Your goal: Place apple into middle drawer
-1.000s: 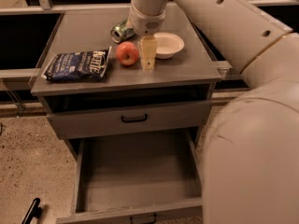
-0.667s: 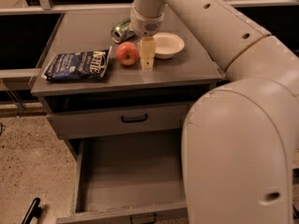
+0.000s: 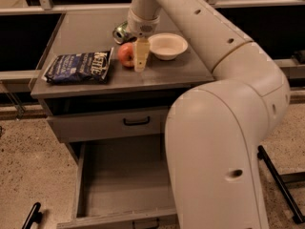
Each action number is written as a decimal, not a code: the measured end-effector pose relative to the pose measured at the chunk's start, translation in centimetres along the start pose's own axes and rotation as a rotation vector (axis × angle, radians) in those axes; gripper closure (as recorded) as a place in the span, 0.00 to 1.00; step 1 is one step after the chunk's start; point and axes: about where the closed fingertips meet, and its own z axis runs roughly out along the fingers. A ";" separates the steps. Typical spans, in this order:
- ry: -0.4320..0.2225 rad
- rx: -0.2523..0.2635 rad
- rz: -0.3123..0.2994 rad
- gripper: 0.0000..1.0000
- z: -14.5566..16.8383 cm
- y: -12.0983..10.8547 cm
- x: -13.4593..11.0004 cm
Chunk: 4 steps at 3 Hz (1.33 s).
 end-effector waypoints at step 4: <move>-0.180 0.102 -0.026 1.00 -4.3 1.0 -0.2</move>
Offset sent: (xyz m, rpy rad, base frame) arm -0.0010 0.0086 -0.0362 0.1280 0.1308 -0.0010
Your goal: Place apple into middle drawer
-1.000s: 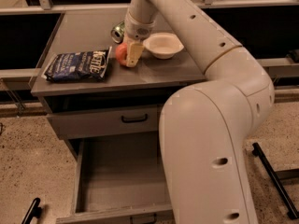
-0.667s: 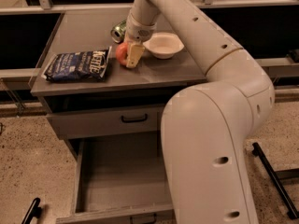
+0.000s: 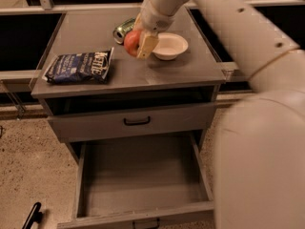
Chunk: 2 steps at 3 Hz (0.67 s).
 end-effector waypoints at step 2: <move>-0.258 0.150 -0.076 1.00 -6.9 7.6 -7.3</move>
Offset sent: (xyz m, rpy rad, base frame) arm -0.2612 0.0709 -0.1282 0.2336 0.2890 0.3847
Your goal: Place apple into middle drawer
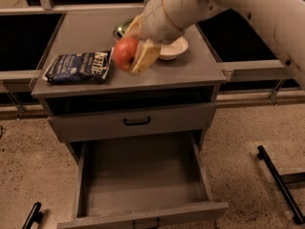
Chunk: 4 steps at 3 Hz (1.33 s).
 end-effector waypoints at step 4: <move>-0.074 -0.040 0.285 1.00 5.8 10.6 -0.5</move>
Offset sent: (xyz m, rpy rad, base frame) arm -0.0242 0.0170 -0.0518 0.0010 0.1484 0.0106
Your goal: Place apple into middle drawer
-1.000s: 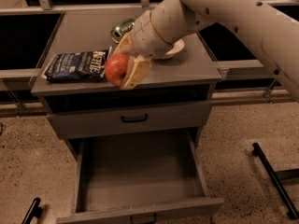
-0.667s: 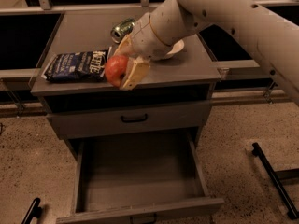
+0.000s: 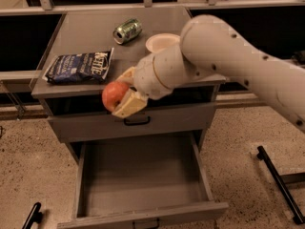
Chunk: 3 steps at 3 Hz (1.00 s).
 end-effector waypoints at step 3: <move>-0.017 -0.078 0.145 1.00 7.1 8.8 7.9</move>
Offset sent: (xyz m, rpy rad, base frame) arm -0.0301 -0.0076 -0.0541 -0.0082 0.0589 -0.0277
